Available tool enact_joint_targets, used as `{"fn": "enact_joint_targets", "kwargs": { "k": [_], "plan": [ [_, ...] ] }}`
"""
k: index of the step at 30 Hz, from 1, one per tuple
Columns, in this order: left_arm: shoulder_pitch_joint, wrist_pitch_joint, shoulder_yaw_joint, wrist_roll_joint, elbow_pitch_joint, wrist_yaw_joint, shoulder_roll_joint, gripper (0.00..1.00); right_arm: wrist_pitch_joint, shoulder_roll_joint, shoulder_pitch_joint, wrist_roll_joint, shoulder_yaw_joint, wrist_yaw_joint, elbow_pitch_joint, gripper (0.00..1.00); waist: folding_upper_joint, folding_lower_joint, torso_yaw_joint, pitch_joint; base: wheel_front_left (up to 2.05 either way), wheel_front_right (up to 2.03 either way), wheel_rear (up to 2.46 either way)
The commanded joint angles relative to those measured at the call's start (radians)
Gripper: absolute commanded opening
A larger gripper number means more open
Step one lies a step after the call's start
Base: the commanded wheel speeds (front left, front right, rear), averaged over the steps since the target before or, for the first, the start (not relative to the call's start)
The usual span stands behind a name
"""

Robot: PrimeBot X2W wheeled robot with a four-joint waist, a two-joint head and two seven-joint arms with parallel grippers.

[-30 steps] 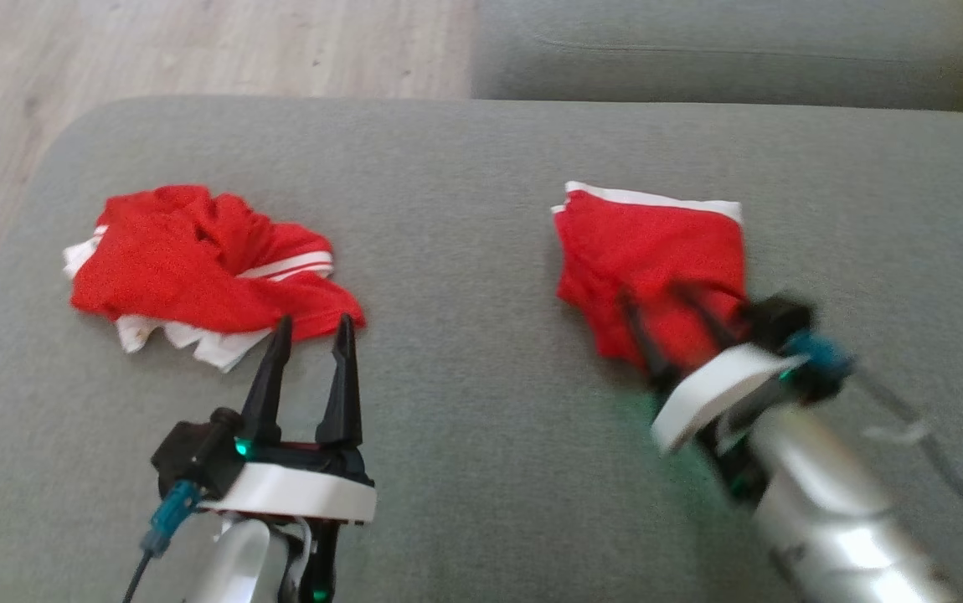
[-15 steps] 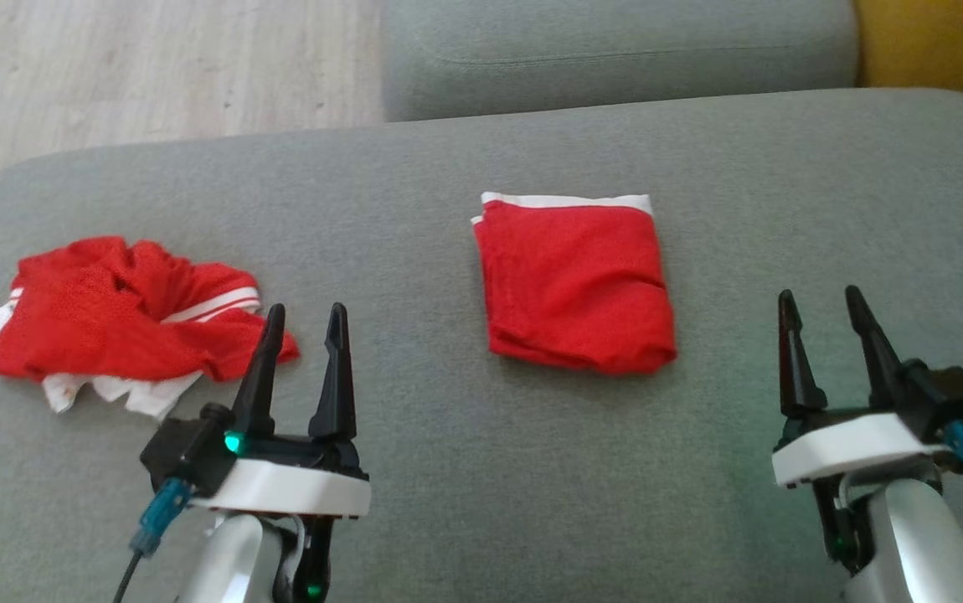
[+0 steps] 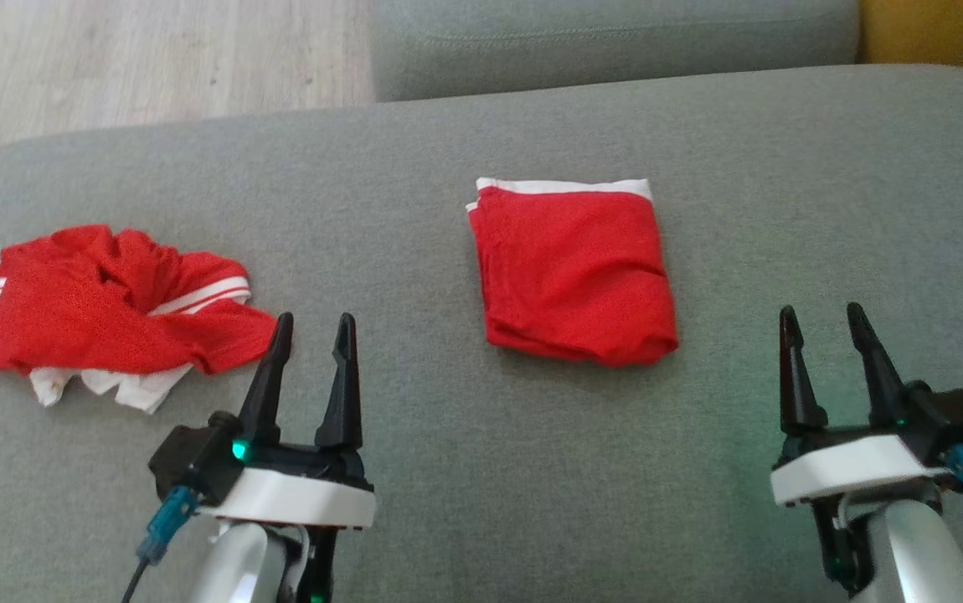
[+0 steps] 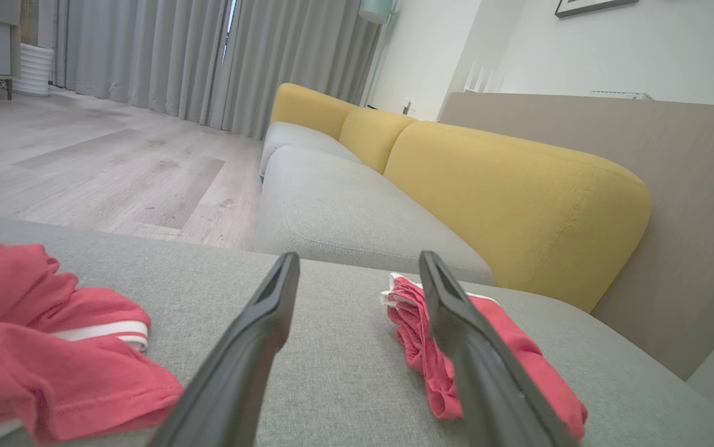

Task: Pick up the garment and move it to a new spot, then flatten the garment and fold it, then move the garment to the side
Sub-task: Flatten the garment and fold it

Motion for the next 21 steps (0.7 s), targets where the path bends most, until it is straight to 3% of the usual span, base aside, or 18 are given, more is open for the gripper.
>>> {"fn": "enact_joint_targets", "kwargs": {
  "k": [1,10,21],
  "plan": [
    [-0.043,-0.005,0.017,0.004,-0.041,-0.004,0.004,1.00,-0.011,-0.003,-0.059,-0.003,0.043,-0.001,-0.038,0.00,0.0000,0.0000,0.018,0.020,0.00,0.00,0.00],
    [-0.079,-0.005,-0.013,0.001,-0.053,-0.004,0.004,1.00,-0.011,-0.003,-0.224,-0.069,0.078,-0.001,0.018,0.00,0.0000,0.0000,0.085,0.089,0.00,0.00,0.00],
    [-0.150,-0.005,-0.077,-0.027,-0.062,0.003,0.004,1.00,0.004,-0.004,-0.484,-0.117,0.058,-0.001,0.338,0.00,0.0000,0.0000,0.195,0.208,0.00,0.00,0.00]
  ]
}}
